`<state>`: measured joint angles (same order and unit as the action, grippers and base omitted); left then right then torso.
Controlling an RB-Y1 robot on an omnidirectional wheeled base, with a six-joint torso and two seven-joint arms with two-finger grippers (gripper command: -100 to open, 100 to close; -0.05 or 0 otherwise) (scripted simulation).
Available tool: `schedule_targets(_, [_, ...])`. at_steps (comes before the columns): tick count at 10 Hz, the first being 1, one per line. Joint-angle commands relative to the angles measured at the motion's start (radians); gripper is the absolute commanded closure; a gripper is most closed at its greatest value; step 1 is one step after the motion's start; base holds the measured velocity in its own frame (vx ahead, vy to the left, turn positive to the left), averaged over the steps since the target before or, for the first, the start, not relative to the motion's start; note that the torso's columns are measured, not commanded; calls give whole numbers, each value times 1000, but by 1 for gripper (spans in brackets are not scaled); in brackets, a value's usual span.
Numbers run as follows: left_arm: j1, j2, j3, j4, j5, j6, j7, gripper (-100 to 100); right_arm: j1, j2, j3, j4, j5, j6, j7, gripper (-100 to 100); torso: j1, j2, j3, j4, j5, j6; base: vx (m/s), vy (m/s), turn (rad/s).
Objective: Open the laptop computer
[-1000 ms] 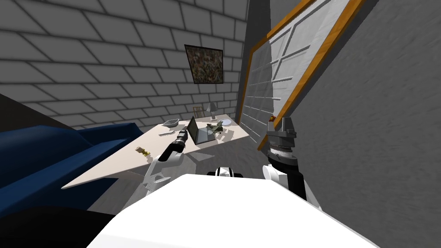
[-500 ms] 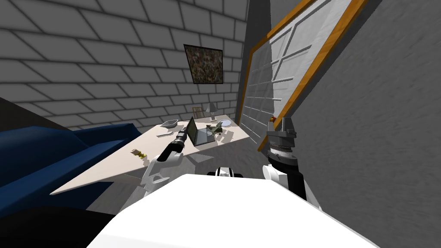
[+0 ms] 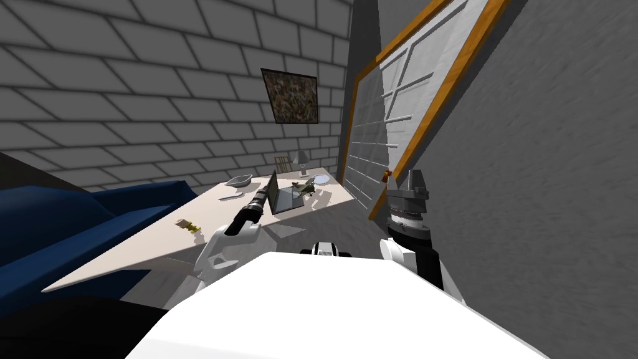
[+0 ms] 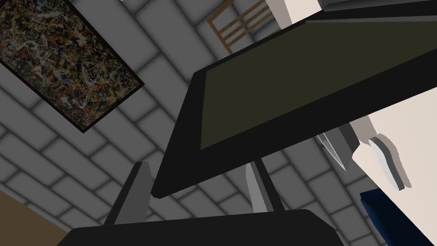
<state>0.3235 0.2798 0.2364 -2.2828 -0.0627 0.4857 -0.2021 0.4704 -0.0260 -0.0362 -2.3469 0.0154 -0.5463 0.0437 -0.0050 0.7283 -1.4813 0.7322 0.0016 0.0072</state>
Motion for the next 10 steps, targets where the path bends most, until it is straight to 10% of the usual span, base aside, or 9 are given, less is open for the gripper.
schedule_targets(1, [6, 13, -3, 5, -15, -1, -18, 100, 0, 0, 0, 0, 0, 0, 0, 0, 3, 3, 2, 2, 1, -1, 6, -55, -1])
schedule_targets(10, [25, 117, -27, 211, -208, -129, -183, 100, 0, 0, 0, 0, 0, 0, 0, 0, 10, 7, 4, 4, 1, -9, 26, -121, -33])
